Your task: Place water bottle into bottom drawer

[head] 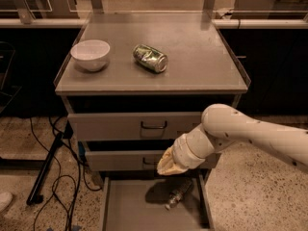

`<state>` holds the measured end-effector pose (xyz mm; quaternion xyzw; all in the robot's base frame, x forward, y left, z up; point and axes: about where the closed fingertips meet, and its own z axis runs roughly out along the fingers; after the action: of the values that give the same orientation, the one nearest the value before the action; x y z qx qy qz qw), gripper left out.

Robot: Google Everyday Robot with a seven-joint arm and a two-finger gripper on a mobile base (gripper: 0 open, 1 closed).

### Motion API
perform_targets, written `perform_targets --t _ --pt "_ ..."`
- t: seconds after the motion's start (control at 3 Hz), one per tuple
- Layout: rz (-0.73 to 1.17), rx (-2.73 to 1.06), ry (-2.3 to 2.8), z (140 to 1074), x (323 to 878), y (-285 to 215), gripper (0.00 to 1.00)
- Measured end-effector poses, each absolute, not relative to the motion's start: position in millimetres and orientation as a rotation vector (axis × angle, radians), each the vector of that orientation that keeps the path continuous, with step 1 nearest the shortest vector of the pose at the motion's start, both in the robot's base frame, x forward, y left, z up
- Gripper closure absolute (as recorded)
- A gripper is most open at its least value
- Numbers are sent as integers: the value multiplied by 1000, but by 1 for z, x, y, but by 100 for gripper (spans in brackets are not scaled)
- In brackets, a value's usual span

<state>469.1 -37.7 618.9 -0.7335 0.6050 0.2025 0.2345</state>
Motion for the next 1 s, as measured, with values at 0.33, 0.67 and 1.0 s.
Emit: perform_targets --t 0.33,0.67,1.0 --pt "619 -2017 1665 592 459 -25 100" --pt "622 -2017 1666 590 458 -25 100" --pt "631 -2004 1695 590 454 -39 100"
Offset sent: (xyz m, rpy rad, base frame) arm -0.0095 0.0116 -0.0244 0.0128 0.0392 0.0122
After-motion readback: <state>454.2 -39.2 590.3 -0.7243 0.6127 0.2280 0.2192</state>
